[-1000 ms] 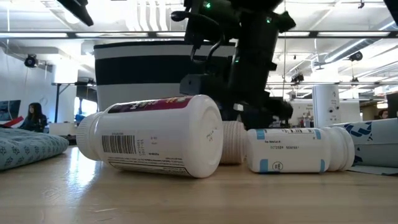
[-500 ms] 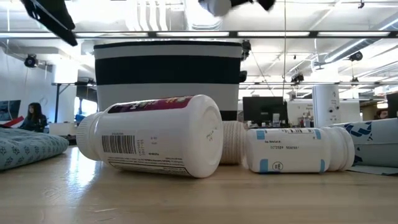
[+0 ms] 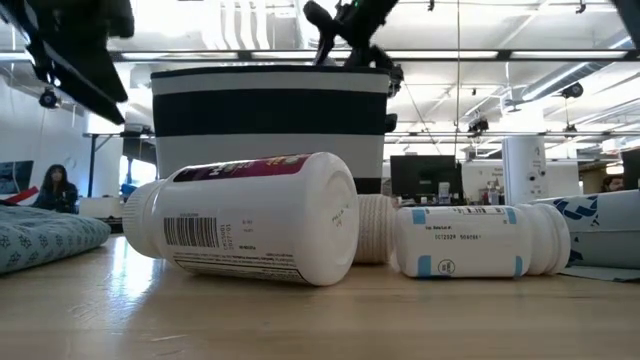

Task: Pick & place medical supplies in basket/bin
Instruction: Put the small white pill bottle into the blue bin, then put the white rolled gauze into the blue bin

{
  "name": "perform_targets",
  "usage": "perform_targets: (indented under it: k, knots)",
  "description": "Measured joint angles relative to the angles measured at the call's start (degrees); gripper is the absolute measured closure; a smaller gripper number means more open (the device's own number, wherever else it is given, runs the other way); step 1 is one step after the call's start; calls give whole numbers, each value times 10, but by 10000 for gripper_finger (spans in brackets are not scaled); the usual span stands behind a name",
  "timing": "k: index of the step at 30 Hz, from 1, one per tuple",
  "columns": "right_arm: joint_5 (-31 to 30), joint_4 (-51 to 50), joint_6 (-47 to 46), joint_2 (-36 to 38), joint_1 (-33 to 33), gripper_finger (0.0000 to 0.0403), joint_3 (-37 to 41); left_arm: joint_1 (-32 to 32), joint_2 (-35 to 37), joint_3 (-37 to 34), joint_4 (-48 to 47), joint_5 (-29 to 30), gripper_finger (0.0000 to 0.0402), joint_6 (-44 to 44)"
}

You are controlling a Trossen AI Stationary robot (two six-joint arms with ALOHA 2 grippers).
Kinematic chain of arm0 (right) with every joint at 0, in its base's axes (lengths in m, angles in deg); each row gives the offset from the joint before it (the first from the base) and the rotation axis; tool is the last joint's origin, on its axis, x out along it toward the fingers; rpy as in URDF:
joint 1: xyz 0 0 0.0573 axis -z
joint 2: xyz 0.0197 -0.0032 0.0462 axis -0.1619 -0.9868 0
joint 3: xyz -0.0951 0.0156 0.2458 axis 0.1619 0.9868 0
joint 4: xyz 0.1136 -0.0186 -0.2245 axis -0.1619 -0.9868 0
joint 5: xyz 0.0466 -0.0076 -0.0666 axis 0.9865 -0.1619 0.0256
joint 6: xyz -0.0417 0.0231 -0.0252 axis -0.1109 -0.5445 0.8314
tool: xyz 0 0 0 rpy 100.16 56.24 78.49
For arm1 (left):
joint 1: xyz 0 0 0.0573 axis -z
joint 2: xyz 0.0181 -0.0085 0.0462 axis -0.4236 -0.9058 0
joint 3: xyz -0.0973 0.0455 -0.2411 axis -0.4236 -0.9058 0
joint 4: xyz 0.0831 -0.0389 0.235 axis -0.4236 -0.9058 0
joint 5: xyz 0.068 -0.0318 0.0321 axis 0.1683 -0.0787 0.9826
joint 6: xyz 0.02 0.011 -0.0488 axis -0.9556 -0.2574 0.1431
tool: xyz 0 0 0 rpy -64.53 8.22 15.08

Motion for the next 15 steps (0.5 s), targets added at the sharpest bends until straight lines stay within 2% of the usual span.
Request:
perform_targets:
  k: [3, 8, 15]
  knots:
    - [7, -73, 12, -35, 13, 155, -38, -1, -8, -16, 0, 10, 116, 22]
    - [-116, -89, 71, -61, -18, 116, -59, -3, -34, -29, 47, 22, 116, 23]
    - [-186, -99, 99, -57, -65, 89, -57, -38, -116, -30, 94, 21, 116, 23]
